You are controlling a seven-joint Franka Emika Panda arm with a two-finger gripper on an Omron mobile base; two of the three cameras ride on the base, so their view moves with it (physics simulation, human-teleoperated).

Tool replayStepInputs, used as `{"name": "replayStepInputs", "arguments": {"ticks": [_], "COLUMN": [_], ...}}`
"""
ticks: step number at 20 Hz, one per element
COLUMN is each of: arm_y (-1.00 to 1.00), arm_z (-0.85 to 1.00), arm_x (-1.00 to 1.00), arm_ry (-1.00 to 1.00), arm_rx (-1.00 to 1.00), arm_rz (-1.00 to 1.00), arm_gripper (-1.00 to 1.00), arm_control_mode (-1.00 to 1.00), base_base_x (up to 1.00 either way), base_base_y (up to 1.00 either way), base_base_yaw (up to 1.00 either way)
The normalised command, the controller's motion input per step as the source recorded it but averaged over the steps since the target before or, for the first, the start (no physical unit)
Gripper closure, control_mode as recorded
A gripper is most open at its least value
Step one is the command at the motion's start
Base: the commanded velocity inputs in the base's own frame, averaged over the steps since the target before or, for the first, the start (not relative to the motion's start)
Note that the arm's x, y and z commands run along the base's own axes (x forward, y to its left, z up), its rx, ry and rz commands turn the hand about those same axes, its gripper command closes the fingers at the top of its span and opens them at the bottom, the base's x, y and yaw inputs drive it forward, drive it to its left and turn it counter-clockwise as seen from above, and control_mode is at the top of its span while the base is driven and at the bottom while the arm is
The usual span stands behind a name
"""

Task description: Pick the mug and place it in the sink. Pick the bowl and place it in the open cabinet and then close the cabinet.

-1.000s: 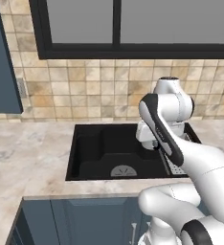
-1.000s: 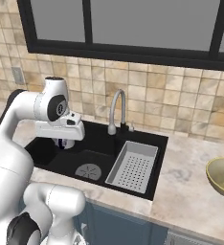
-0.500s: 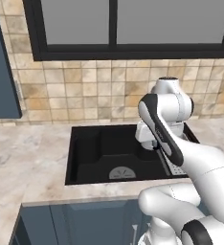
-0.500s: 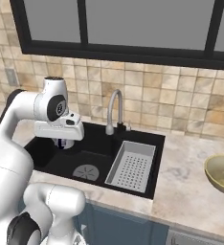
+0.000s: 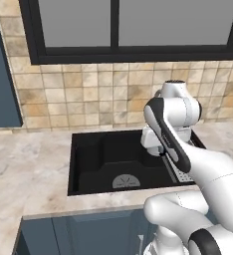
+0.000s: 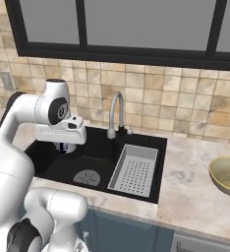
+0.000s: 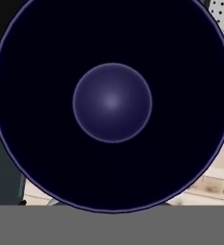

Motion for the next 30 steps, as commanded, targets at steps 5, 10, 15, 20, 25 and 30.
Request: {"name": "replayStepInputs", "arguments": {"ticks": [5, 10, 15, 20, 25, 30], "arm_y": [0.31, 0.76, 0.41, 0.00, 0.00, 0.00], "arm_z": [-0.09, -0.26, -0.28, -0.44, -0.29, -0.21], "arm_x": [0.34, 0.81, 0.65, 0.14, 0.09, 0.15], "arm_ry": [0.00, 0.00, 0.00, 0.00, 0.00, 0.00], "arm_rx": [0.00, 0.00, 0.00, 0.00, 0.00, 0.00], "arm_rz": [0.00, 0.00, 0.00, 0.01, 0.00, 0.00], "arm_gripper": [1.00, 1.00, 1.00, 1.00, 1.00, 1.00], "arm_control_mode": [-1.00, -1.00, -1.00, -1.00, -1.00, -1.00], "base_base_x": [0.53, 0.00, 0.00, 0.00, 0.00, 0.00], "base_base_y": [0.45, 0.00, 0.00, 0.00, 0.00, 0.00], "base_base_yaw": [0.00, 0.00, 0.00, 0.00, 0.00, 0.00]}}
